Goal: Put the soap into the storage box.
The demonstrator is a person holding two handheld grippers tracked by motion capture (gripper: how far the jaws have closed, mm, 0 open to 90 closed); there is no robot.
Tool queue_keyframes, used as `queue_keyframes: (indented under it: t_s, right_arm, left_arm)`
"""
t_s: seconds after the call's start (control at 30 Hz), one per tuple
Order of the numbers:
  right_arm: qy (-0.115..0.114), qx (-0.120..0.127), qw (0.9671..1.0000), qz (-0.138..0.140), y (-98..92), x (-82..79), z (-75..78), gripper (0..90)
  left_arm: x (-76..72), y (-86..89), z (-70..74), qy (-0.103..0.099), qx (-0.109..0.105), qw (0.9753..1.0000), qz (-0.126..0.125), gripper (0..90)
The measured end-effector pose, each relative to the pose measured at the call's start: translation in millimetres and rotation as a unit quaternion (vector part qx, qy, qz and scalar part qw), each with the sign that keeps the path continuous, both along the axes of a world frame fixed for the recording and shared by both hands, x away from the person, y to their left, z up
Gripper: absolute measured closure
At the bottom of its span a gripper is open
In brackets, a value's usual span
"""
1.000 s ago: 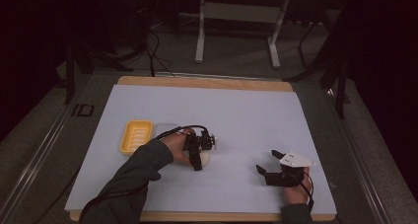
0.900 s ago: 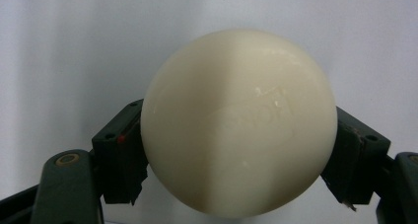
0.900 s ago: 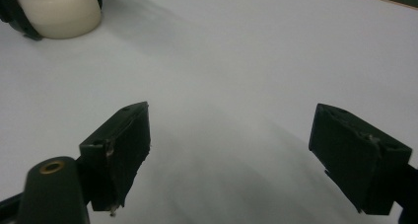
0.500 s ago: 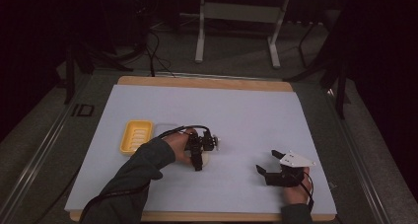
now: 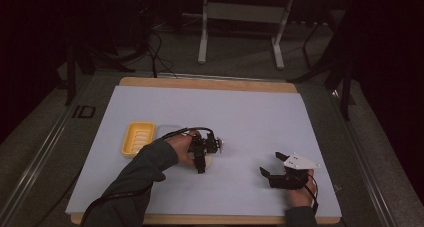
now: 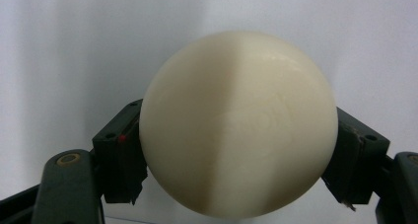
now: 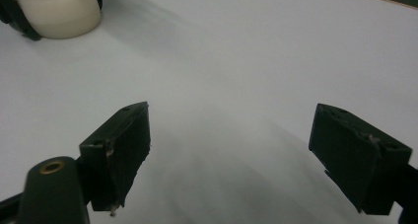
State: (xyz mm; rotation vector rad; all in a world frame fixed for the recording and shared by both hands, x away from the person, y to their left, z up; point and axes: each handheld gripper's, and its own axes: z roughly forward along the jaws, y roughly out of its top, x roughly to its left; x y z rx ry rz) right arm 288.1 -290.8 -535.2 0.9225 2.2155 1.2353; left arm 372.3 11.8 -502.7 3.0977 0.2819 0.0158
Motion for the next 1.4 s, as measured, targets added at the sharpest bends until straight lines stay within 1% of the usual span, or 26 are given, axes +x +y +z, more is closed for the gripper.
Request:
queue_keyframes:
  t_s: [0.1,0.23,0.5,0.63,0.83,0.9,1.03,1.27,1.4]
  right_arm:
    - [-0.001,-0.001,1.0000,0.000,0.0,-0.1,0.0,15.7]
    - [-0.001,-0.001,1.0000,0.001,0.2,-0.1,0.0,15.7]
    - [-0.001,-0.001,1.0000,0.001,0.2,0.0,0.0,15.7]
    - [-0.001,-0.001,1.0000,0.001,0.1,0.0,0.0,15.7]
    - [-0.001,0.000,1.0000,0.000,0.1,-0.3,0.1,15.7]
    - [-0.001,0.000,1.0000,0.000,0.1,-0.3,0.1,15.7]
    - [-0.001,0.000,1.0000,0.000,0.0,-0.4,0.1,15.7]
    - [-0.002,0.000,1.0000,-0.001,-0.1,-0.4,0.1,15.7]
    - [-0.002,0.000,1.0000,0.000,-0.1,-0.4,0.1,15.7]
  left_arm:
    - [-0.5,-0.5,0.5,0.000,0.003,1.0000,-0.009,23.8]
    - [-1.1,-0.2,0.6,-0.001,0.000,0.9998,-0.018,24.0]
    - [-1.8,1.3,1.1,0.002,-0.002,0.9997,-0.024,24.1]
    - [-0.3,3.1,4.9,0.004,-0.009,0.9997,-0.021,24.2]
    - [0.8,5.7,8.5,0.005,-0.010,0.9997,-0.020,24.1]
    - [1.6,8.4,9.7,0.005,-0.010,0.9998,-0.015,24.2]
    - [2.6,11.9,11.2,0.003,-0.008,0.9999,-0.011,24.1]
    - [5.2,18.7,15.5,-0.004,-0.013,0.9999,-0.003,24.2]
    - [6.2,21.7,17.5,-0.005,-0.010,0.9999,-0.001,24.2]
